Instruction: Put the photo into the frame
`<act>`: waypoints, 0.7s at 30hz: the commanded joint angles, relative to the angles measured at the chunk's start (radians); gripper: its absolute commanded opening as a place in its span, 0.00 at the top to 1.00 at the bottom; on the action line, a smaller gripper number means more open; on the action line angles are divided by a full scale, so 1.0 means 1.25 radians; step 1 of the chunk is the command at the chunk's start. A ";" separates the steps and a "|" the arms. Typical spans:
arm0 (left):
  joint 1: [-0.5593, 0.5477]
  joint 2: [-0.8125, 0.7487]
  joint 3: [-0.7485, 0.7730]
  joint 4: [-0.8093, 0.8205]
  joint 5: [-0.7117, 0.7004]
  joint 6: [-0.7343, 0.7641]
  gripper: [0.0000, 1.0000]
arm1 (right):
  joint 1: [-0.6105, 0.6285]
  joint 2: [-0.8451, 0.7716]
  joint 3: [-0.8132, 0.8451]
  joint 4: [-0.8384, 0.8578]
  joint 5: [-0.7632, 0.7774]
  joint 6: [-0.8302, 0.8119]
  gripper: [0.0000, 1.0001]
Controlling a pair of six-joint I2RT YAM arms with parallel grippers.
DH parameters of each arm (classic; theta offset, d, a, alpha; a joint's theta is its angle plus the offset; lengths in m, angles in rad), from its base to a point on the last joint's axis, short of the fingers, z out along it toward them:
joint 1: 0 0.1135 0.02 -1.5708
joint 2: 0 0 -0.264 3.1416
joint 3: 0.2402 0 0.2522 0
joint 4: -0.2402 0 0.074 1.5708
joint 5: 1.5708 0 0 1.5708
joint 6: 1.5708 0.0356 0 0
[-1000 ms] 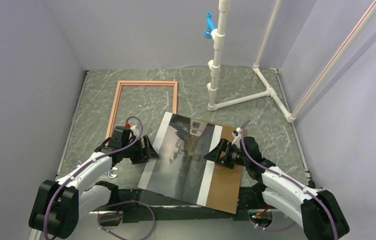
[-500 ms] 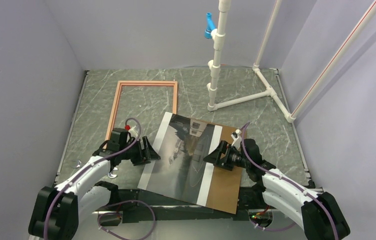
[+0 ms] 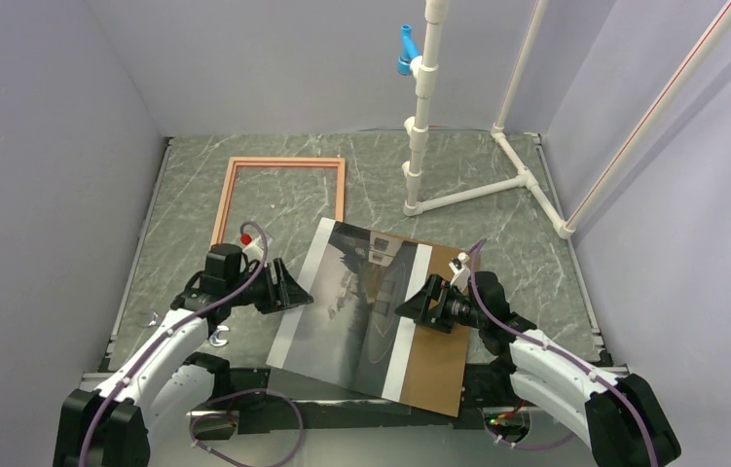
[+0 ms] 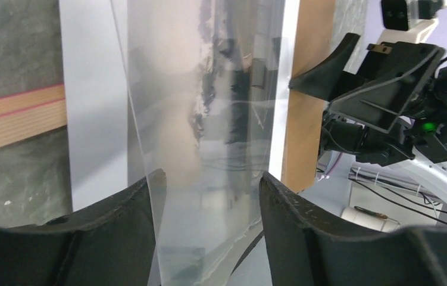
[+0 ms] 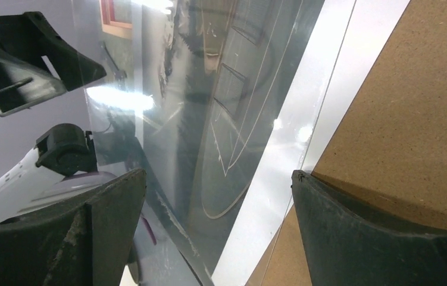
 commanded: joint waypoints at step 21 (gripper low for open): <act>0.005 -0.107 0.175 -0.233 -0.158 0.051 1.00 | 0.006 -0.069 0.181 -0.269 0.058 -0.123 0.04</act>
